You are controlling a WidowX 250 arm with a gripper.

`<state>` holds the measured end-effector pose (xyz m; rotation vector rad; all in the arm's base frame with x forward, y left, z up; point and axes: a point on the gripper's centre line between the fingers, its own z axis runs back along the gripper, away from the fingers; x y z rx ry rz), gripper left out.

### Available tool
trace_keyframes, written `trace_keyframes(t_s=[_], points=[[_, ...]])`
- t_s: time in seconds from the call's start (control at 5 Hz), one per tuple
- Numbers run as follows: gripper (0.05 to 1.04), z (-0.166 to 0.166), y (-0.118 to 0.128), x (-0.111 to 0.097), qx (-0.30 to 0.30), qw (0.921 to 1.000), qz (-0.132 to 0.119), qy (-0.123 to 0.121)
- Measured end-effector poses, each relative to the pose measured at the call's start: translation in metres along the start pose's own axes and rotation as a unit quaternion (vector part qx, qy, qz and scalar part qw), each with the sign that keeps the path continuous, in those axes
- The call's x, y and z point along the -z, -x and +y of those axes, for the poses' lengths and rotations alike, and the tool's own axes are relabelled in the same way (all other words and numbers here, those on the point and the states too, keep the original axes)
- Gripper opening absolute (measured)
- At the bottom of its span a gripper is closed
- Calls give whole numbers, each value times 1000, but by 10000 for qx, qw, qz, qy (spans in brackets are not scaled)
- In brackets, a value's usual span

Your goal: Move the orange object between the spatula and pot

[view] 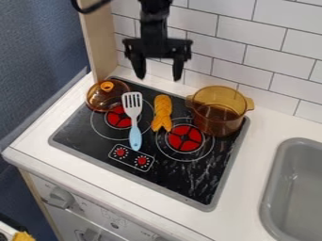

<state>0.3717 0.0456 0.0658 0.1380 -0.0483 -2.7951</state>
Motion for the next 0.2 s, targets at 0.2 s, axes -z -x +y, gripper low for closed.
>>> trace_keyframes(t_s=[0.2], points=[[999,0,1,-5,17,10000,73,12]])
